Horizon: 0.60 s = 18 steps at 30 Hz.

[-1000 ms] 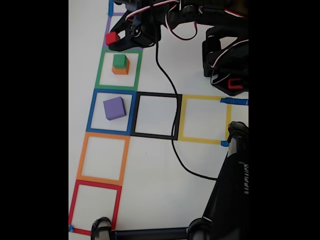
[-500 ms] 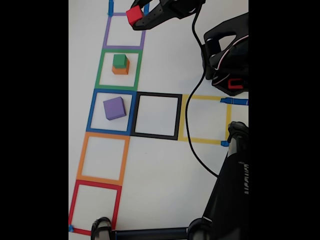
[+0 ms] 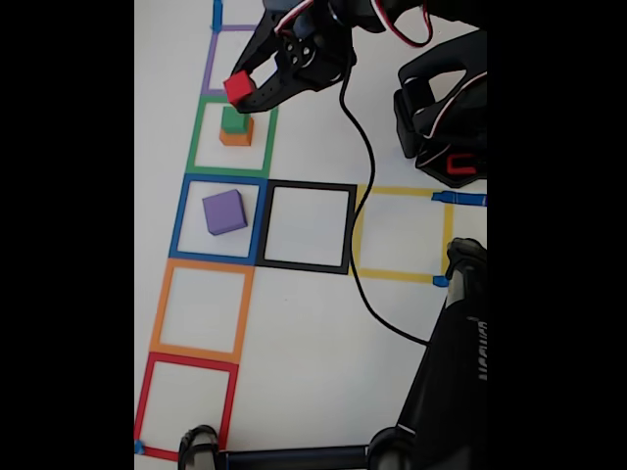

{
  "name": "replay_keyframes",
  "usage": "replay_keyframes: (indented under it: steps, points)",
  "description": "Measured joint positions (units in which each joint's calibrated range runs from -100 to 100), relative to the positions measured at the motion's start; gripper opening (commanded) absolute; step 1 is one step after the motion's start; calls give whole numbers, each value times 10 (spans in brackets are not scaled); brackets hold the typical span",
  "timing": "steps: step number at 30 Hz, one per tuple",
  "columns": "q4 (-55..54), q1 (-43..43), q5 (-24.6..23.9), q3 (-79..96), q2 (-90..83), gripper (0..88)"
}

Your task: Tower of hanoi

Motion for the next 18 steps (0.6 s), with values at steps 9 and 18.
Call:
replay_keyframes:
  steps: [9, 18]
  points:
    - [-484, -13, -4, 363, 97, 11]
    - [-892, -43, -4, 433, 368, 12]
